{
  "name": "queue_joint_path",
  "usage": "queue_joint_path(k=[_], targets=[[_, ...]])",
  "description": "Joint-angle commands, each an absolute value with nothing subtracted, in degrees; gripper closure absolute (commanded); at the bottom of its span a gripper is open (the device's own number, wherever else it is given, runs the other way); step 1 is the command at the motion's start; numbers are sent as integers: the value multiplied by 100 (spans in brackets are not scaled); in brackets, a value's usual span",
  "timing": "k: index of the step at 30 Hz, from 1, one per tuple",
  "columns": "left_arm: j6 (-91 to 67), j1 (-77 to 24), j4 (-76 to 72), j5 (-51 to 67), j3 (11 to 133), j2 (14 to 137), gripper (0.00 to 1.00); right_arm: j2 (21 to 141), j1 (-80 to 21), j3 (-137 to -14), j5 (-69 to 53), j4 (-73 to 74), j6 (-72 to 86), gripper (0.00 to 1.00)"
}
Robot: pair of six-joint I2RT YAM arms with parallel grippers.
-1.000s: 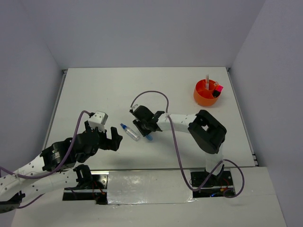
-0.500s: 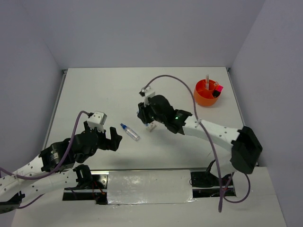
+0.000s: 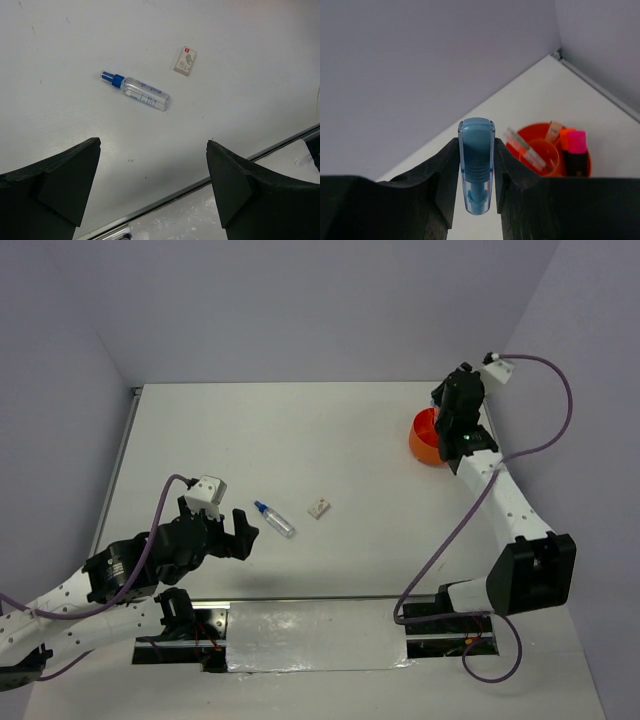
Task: Sort the stationery into containers
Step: Place the stationery in the storage box.
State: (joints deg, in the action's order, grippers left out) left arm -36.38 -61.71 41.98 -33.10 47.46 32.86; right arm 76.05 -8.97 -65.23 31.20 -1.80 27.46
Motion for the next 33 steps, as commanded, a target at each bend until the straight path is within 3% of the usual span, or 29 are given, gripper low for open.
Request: queue_joint_path(k=[1, 7, 14, 19, 23, 33], targets=[[-3630, -6205, 3999, -3270, 4755, 3287, 1, 8172, -477, -7389, 3657, -633, 2997, 80], [-3533, -6214, 3929, -3112, 4737, 3445, 1, 9552, 210, -8664, 3454, -53, 3076, 82], [-3375, -6231, 3797, -2856, 4729, 3726, 1, 10493, 351, -9281, 3682, -422, 2259, 83], [-3384, -6231, 3806, -2874, 4720, 3604, 1, 10845, 685, -9378, 3113, -404, 2303, 81], [-3392, -6240, 3814, -2909, 4720, 3551, 1, 11249, 835, -9431, 1909, -404, 1987, 82], [-3392, -6231, 3823, -2900, 4728, 3463, 1, 11162, 861, -8877, 1301, -642, 1890, 82]])
